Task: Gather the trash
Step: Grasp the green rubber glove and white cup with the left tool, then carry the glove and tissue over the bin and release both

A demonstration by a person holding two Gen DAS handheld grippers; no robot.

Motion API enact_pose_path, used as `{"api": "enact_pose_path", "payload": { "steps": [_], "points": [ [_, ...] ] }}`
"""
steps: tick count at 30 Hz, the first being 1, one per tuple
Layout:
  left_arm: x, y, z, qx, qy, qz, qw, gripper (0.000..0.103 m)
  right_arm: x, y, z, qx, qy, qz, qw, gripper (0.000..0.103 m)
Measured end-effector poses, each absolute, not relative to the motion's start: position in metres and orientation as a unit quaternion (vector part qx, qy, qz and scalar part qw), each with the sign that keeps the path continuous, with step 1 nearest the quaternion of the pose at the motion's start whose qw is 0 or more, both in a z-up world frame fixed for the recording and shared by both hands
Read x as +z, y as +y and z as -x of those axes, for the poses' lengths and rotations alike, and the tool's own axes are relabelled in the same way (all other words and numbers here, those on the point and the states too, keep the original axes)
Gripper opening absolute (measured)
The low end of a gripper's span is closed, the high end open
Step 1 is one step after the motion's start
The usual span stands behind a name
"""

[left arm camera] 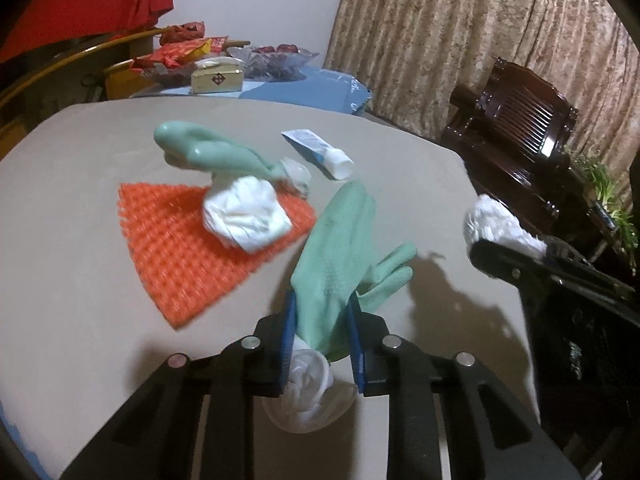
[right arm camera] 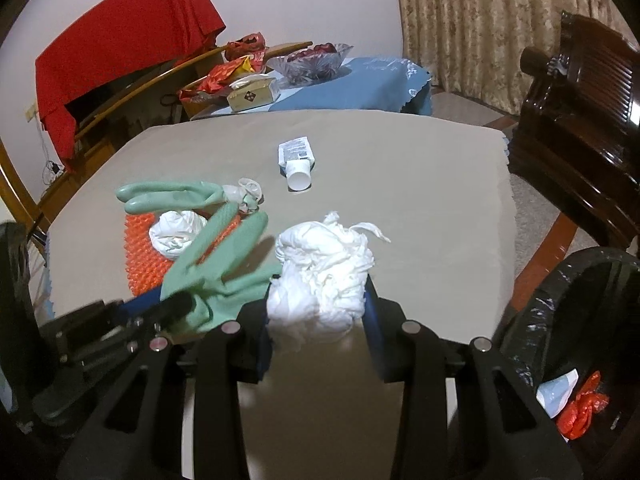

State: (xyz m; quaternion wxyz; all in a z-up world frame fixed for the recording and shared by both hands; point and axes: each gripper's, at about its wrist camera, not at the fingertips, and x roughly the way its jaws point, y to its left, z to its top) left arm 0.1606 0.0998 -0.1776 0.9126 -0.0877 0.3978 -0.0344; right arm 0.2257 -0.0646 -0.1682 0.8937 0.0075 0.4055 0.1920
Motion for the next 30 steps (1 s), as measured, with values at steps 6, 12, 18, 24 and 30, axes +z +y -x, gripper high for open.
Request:
{"api": "enact_pose_path", "payload": {
  "steps": [6,12,18,24,30],
  "points": [
    [-0.167,0.088,-0.154,-0.044,0.389,0.087,0.916,0.022,-0.157,-0.078,-0.215,0.188,0.397,-0.012,0.898,0.037],
    [-0.144,0.078,-0.152,-0.056,0.373,0.074,0.923,0.022,-0.140,-0.091,-0.206,0.186,0.382,-0.024,0.905,0.037],
    [-0.125,0.069,-0.147,-0.066,0.359,0.069,0.929,0.022,-0.114,-0.107,-0.193,0.184,0.357,-0.032,0.915,0.037],
    [-0.107,0.058,-0.143,-0.077,0.343,0.065,0.934,0.022,-0.091,-0.129,-0.179,0.174,0.334,-0.037,0.926,0.037],
    [-0.091,0.039,-0.136,-0.095,0.328,0.060,0.938,0.022,-0.075,-0.159,-0.162,0.152,0.321,-0.039,0.934,0.037]
  ]
}}
